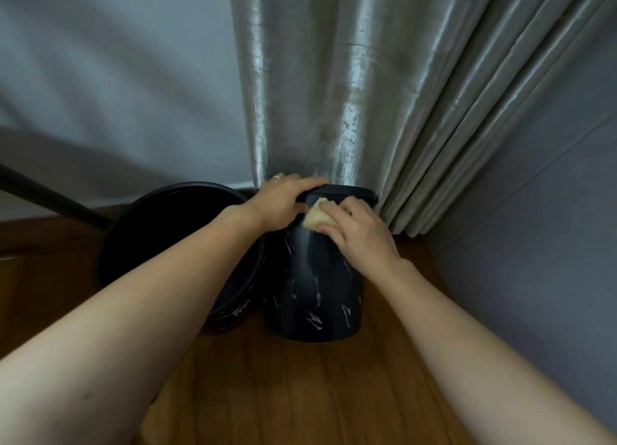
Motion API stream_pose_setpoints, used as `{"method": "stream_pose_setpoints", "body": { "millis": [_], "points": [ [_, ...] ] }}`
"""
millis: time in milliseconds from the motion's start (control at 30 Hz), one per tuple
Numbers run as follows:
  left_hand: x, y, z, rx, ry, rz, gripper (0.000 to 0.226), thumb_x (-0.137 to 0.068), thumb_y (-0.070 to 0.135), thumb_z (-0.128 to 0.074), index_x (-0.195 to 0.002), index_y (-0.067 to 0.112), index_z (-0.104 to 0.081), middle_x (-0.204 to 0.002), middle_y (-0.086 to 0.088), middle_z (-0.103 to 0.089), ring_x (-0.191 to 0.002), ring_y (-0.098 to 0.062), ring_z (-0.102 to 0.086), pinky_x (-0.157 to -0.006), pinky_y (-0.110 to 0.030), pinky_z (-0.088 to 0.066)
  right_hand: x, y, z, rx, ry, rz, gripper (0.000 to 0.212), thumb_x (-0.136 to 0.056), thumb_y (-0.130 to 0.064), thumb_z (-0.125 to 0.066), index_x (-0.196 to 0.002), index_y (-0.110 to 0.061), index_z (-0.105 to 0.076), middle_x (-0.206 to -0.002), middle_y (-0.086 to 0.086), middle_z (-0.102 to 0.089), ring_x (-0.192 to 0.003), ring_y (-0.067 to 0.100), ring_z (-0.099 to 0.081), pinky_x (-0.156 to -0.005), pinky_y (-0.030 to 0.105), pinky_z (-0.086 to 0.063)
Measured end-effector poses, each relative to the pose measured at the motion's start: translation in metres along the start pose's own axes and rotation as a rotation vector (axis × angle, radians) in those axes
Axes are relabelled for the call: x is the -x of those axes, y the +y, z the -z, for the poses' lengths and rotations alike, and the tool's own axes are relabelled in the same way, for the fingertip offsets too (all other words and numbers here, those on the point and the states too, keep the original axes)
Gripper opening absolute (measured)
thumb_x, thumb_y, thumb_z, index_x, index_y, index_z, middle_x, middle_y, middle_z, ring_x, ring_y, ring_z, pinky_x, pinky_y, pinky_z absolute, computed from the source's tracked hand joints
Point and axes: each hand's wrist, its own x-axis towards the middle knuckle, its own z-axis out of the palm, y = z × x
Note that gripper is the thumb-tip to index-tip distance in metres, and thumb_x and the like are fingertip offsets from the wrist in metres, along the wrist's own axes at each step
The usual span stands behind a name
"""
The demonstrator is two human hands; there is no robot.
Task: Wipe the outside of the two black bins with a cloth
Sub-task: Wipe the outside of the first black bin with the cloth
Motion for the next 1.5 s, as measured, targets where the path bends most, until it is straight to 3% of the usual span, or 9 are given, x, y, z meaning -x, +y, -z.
{"method": "stream_pose_setpoints", "body": {
  "millis": [233,333,500,667,833,1133,1200,1367,1500],
  "points": [
    [0.005,0.0,-0.011,0.054,0.021,-0.003,0.062,-0.091,0.012,-0.063,-0.143,0.038,-0.041,-0.119,-0.003,-0.057,-0.115,-0.028,-0.043,-0.103,-0.04,-0.032,0.047,0.0,-0.005,-0.005,-0.184,0.298,0.032,-0.098,-0.036,-0.052,-0.117,-0.013,-0.064,-0.087,0.008,-0.051,-0.075,0.023,-0.05,-0.054,0.035,-0.046],
    [0.001,0.004,-0.01,0.075,0.039,-0.023,0.062,-0.089,0.008,-0.064,-0.14,0.037,-0.045,-0.117,0.002,-0.057,-0.112,-0.025,-0.044,-0.102,-0.035,-0.031,0.031,0.004,0.001,0.028,-0.158,0.173,0.038,-0.096,-0.04,-0.048,-0.12,-0.015,-0.063,-0.089,0.008,-0.052,-0.079,0.026,-0.053,-0.057,0.038,-0.05],
    [-0.006,0.004,0.0,0.031,0.025,-0.011,0.063,-0.088,0.009,-0.063,-0.138,0.043,-0.045,-0.102,0.013,-0.044,-0.11,-0.023,-0.041,-0.102,-0.053,-0.035,0.03,0.0,0.001,0.031,-0.146,0.08,0.042,-0.094,-0.043,-0.046,-0.12,-0.015,-0.062,-0.09,0.007,-0.051,-0.081,0.024,-0.053,-0.057,0.041,-0.051],
    [-0.006,0.002,0.005,0.021,0.059,-0.017,0.062,-0.089,0.01,-0.064,-0.138,0.042,-0.045,-0.103,0.015,-0.044,-0.105,-0.019,-0.039,-0.1,-0.054,-0.035,0.046,0.003,-0.001,0.006,-0.163,0.091,0.043,-0.095,-0.044,-0.046,-0.121,-0.015,-0.063,-0.091,0.006,-0.052,-0.082,0.023,-0.054,-0.059,0.038,-0.052],
    [-0.008,0.006,0.005,0.007,0.053,-0.009,0.06,-0.087,0.008,-0.063,-0.135,0.04,-0.046,-0.118,0.006,-0.053,-0.117,-0.025,-0.042,-0.102,-0.055,-0.032,0.025,0.006,0.002,-0.028,-0.038,-0.046,0.044,-0.095,-0.045,-0.047,-0.121,-0.013,-0.063,-0.092,0.009,-0.053,-0.084,0.026,-0.054,-0.063,0.044,-0.053],
    [-0.004,0.008,0.002,-0.015,0.069,-0.005,0.061,-0.088,0.007,-0.06,-0.137,0.039,-0.043,-0.119,0.003,-0.05,-0.117,-0.025,-0.04,-0.104,-0.052,-0.029,0.087,0.0,-0.015,0.011,-0.263,0.401,0.022,-0.099,-0.029,-0.055,-0.114,-0.013,-0.06,-0.091,0.006,-0.054,-0.075,0.016,-0.05,-0.052,0.031,-0.05],
    [-0.003,0.008,0.001,-0.018,0.074,-0.007,0.062,-0.088,0.007,-0.061,-0.138,0.038,-0.043,-0.118,0.003,-0.05,-0.116,-0.025,-0.041,-0.104,-0.053,-0.029,0.078,0.0,-0.015,0.019,-0.216,0.346,0.026,-0.098,-0.029,-0.055,-0.116,-0.012,-0.061,-0.092,0.007,-0.055,-0.078,0.018,-0.052,-0.054,0.031,-0.05],
    [-0.002,0.009,0.002,-0.026,0.079,-0.013,0.062,-0.087,0.009,-0.063,-0.139,0.037,-0.044,-0.118,0.003,-0.052,-0.116,-0.026,-0.042,-0.103,-0.052,-0.032,0.035,-0.004,-0.01,-0.007,-0.004,-0.037,0.04,-0.095,-0.039,-0.05,-0.122,-0.012,-0.062,-0.093,0.009,-0.054,-0.084,0.025,-0.054,-0.061,0.043,-0.053],
    [-0.002,0.006,0.002,0.015,0.108,-0.003,0.054,-0.086,0.01,-0.066,-0.133,0.033,-0.051,-0.125,0.005,-0.057,-0.116,-0.024,-0.043,-0.103,-0.052,-0.033,0.053,-0.007,-0.012,-0.011,-0.138,0.178,0.034,-0.096,-0.035,-0.053,-0.121,-0.014,-0.059,-0.092,0.009,-0.052,-0.08,0.022,-0.051,-0.055,0.039,-0.052]
  ]
}}
